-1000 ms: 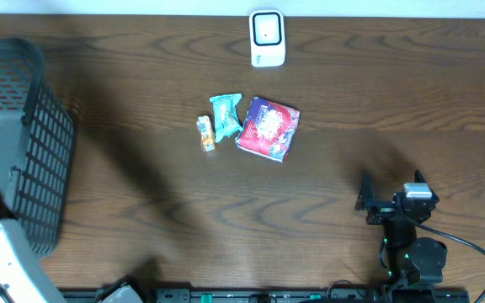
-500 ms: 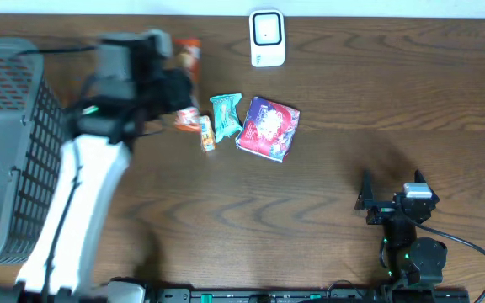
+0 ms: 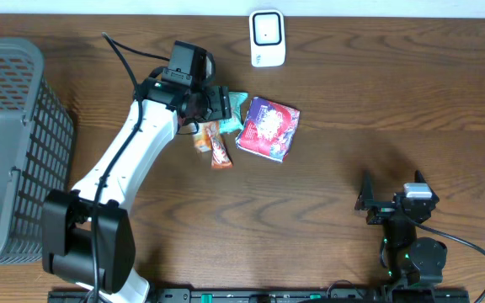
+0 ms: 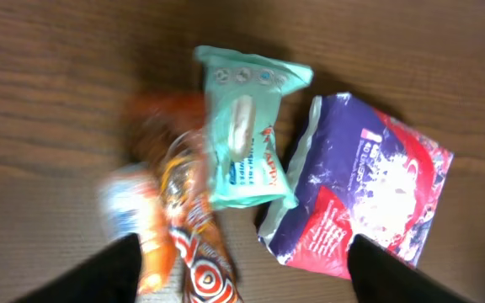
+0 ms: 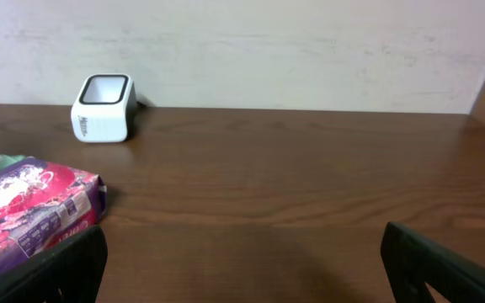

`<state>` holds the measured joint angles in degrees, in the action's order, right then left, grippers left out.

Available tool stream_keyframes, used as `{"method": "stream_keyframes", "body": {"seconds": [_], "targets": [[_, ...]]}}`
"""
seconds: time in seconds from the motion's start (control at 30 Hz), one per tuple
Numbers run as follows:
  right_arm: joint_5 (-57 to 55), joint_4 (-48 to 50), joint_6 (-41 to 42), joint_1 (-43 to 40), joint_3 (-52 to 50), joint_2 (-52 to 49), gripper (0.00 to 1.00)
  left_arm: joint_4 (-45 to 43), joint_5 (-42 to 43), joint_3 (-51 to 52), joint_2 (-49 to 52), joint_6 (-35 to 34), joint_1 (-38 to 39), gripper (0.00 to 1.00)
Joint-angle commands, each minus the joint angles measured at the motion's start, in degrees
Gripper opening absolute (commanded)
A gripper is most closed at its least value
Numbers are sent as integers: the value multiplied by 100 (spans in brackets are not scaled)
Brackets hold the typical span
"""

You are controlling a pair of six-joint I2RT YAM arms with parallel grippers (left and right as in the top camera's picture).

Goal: Scan the item barcode
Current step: 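Carry the red TOP bar to the table and lay it by the snacks, then reach the right gripper to the purple pack and grasp it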

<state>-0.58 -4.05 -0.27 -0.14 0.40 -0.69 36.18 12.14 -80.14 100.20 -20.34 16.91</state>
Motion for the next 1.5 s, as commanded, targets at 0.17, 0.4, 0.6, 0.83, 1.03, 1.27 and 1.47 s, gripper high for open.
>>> {"method": "stream_keyframes", "body": {"seconds": [0.17,0.4,0.6,0.83,1.03,1.27,1.47], "targets": [[28,-24,63,-35,-11,31,99,299,-109,-35,-1250,59,-557,98],[26,-24,63,-35,-11,31,99,1292,-107,-35,-1799,57,-815,98],[24,507,179,-31,-9,31,99,1974,-109,-35,-1786,57,-817,98],[3001,1432,3139,-17,-11,31,99,1998,-107,-35,-1786,57,-815,98],[2885,3711,4048,-15,7,31,99,1996,-109,-35,-1786,57,-815,98],[2426,3088,2994,-20,1436,-417,99,1996,-107,-35,-1786,57,-815,98],[3012,46,1204,-20,3869,-2159,99,1996,-109,-35,-1786,59,-817,98]]}}
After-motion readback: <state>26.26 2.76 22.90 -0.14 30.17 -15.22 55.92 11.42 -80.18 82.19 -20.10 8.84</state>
